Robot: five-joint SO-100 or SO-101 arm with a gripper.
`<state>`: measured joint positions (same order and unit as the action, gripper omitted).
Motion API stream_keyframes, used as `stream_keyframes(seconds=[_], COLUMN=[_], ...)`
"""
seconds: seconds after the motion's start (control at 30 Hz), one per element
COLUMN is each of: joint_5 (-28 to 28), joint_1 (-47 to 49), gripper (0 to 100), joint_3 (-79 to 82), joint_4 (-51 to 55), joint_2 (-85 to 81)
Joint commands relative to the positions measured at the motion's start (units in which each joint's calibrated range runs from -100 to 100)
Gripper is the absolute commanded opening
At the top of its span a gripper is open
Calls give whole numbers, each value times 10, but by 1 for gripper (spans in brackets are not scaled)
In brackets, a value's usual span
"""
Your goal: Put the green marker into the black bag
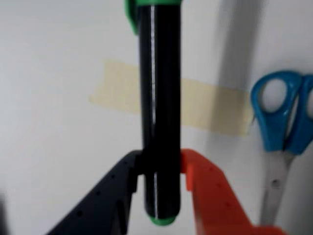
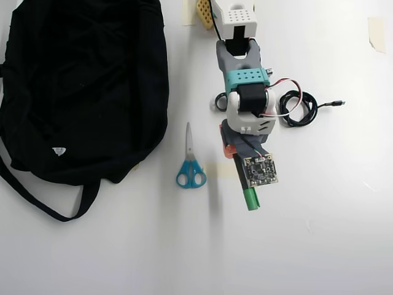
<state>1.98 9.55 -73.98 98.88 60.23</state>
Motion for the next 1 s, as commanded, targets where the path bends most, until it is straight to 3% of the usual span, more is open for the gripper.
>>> stream_keyframes(seconds=[0.0, 0.97], joint_5=[-41, -38], joint_1=[-14, -8], gripper=[2, 2], joint_3=[-24, -16], joint_4=[5, 3], joint_2=[-22, -45])
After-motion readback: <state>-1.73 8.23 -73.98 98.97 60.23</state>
